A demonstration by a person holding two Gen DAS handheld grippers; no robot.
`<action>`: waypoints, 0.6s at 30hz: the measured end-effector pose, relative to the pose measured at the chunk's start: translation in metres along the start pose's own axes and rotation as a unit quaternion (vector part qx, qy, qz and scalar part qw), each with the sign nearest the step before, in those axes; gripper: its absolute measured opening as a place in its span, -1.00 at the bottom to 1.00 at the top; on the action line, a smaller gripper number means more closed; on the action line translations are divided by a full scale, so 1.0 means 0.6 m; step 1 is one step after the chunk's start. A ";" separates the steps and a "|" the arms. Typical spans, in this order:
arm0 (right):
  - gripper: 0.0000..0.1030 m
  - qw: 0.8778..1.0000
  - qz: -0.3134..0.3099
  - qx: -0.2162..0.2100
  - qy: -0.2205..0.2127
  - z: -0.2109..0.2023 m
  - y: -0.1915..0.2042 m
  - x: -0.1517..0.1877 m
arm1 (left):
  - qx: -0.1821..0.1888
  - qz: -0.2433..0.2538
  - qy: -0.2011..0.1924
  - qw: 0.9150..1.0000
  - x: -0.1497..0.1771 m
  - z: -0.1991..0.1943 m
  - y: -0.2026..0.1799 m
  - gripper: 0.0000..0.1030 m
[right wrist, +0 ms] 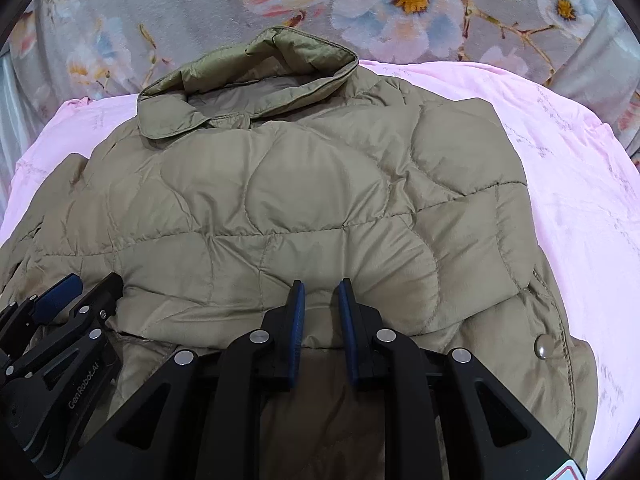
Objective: Fold large clothes
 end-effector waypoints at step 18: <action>-0.63 1.000 0.017 -0.009 0.001 -0.048 0.012 0.083 | 0.071 -0.089 0.023 0.993 0.037 -0.086 0.089 0.33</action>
Point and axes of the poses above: each gripper's, at about its wrist camera, not at the fingertips, and z roughly the way its jaws point, y to its left, x to its underside, the point moved 8 cm from there along z, roughly the way its jaws point, and after that the axes turned 9 degrees about -x, right-handed, at the moved point
